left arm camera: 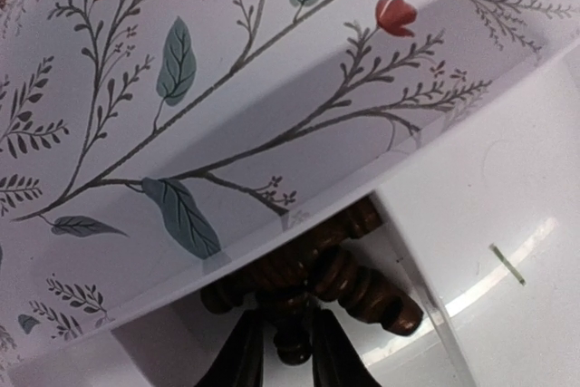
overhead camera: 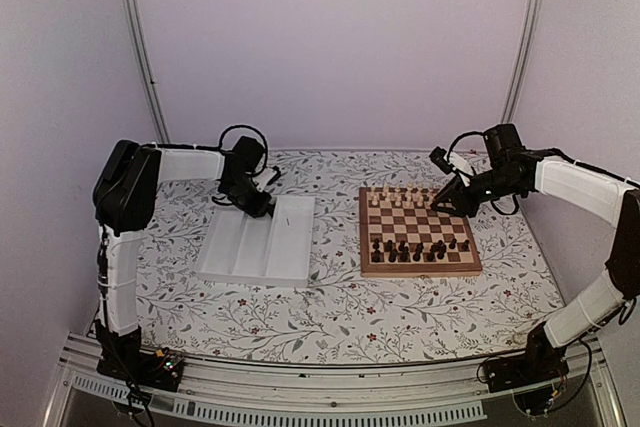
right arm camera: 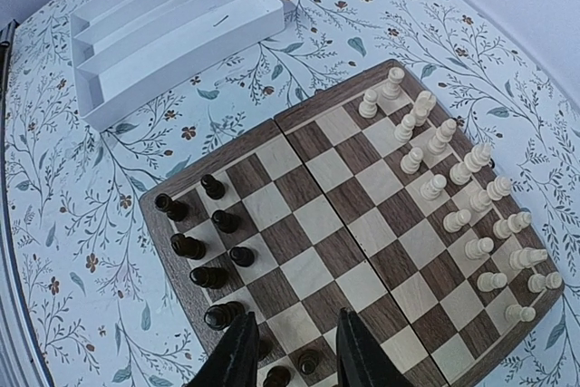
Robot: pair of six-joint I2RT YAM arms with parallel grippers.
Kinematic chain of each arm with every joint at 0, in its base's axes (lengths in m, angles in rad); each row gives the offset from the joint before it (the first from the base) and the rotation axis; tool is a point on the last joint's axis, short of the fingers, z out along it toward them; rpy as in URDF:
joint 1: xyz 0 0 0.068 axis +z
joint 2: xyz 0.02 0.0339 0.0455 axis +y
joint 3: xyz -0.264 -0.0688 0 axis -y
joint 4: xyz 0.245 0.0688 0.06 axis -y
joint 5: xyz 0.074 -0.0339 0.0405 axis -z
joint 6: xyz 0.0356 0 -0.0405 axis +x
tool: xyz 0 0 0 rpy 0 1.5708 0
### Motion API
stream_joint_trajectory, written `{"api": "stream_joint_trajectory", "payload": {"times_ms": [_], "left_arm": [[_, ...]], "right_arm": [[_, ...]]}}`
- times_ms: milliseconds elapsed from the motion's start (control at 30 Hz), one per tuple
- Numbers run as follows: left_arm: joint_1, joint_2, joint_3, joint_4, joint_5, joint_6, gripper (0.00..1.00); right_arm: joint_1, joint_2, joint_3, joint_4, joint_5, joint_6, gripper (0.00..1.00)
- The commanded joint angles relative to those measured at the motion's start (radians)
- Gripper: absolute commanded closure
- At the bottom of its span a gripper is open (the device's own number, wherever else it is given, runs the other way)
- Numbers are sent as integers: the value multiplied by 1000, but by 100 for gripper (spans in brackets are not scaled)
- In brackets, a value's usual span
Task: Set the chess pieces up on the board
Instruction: Pick up the chess piece from the storage box, then place the chess piece on the chessboard.
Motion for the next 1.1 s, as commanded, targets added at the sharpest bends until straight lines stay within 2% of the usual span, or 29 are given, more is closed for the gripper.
{"api": "stream_joint_trajectory", "payload": {"times_ms": [0,100,300,500,600,667,833,1067], "left_arm": [[13,16,24,-28,50,11,84],[10,-21,16,-48,49,-8,91],[-20,-206,-92,-28,-13,9,95],[-52,-364,-157,-33,99,2,96],[-78,-434,-222,18,248,39,96],[-98,-458,-254,41,409,49,95],[-184,-408,-195,-38,629,81,93],[-289,-335,-117,-150,886,116,92]], "right_arm": [[1,11,-11,4,-33,-9,69],[0,7,-6,-2,-52,-7,69],[2,-7,5,-16,-90,-9,69],[11,10,49,-61,-158,-14,69],[55,30,94,-102,-169,-37,69],[112,35,125,-115,-123,-61,69],[311,55,233,-163,83,-189,68],[516,111,311,-152,276,-339,67]]}}
